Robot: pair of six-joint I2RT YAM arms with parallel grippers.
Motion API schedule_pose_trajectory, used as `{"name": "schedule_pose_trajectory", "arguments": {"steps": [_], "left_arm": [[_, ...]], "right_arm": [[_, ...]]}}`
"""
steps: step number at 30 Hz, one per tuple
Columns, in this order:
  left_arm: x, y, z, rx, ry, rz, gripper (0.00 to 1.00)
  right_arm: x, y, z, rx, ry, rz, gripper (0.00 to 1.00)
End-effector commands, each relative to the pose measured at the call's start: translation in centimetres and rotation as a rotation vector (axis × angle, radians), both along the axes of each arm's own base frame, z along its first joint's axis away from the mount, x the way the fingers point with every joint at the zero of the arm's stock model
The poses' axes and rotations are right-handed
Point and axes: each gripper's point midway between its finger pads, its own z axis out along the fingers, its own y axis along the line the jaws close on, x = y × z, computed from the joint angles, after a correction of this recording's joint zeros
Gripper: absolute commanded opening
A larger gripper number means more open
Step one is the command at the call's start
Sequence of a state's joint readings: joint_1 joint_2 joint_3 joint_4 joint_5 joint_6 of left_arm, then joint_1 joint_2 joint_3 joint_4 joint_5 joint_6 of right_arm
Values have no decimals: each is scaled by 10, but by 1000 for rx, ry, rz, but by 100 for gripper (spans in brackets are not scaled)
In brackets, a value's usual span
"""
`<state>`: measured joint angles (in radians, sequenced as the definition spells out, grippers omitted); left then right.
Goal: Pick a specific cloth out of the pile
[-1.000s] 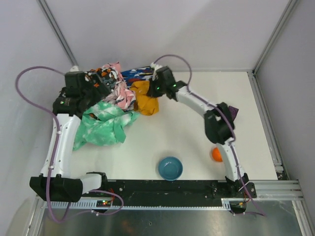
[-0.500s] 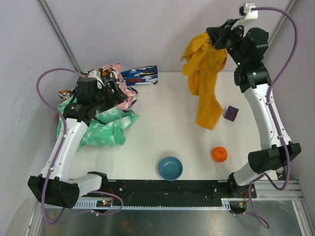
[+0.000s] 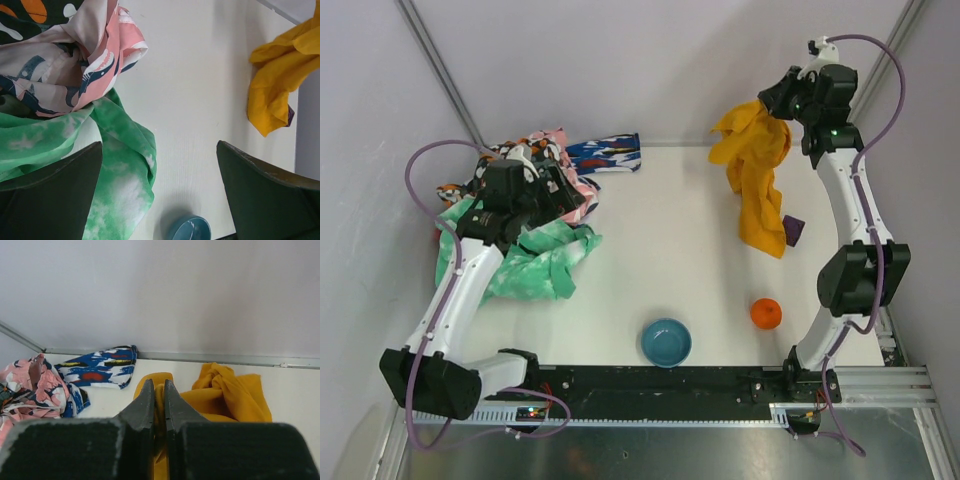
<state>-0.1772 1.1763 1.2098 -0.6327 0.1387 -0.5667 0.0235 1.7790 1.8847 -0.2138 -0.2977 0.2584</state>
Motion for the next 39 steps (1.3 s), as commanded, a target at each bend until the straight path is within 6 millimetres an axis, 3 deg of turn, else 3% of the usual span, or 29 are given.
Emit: {"name": "schedule_pose_trajectory", "arguments": {"steps": [1,4,8,11,15,17,19,21,22,24,27,31,33,35,39], "left_arm": [[6,-6,0,0,-23,-29,100],[7,-7,-4,2,-12,-31,100],[8,-7,-10,7,-1,-31,100],[8,-8,-14,5,8,-33,100],[7,-10,-21,3,25,-43,100],[5,-10,-23,2,31,-45,100],[4,-12,-22,-3,29,-52,100],[2,-14,-20,-9,24,-59,100],[0,-15,-19,-13,20,-62,100],[-4,-17,-16,-21,12,-68,100],[-12,-18,-14,-30,2,-71,100],[-24,-21,-11,-47,-12,-83,100],[-29,-21,-8,-54,-26,-92,100],[-35,-21,-7,-59,-34,-94,100],[-43,-19,-5,-63,-55,-93,100]], "right_arm": [[7,11,11,38,-52,53,0],[18,13,-19,61,-4,54,0],[31,15,-75,89,91,35,0],[35,17,-128,81,193,-1,0],[21,8,-202,98,346,-98,0],[9,7,-234,98,419,-122,10],[-3,11,-255,79,484,-102,34],[-11,14,-254,44,501,-82,58],[-12,14,-241,21,478,-79,75],[-19,14,-207,-22,423,-75,93],[-40,11,-144,-62,306,-71,99],[-93,-3,-72,-71,154,-111,99],[-123,-17,-58,-71,122,-165,99],[-150,-32,-56,-77,117,-239,99],[-201,-60,-74,-58,137,-390,99]]}}
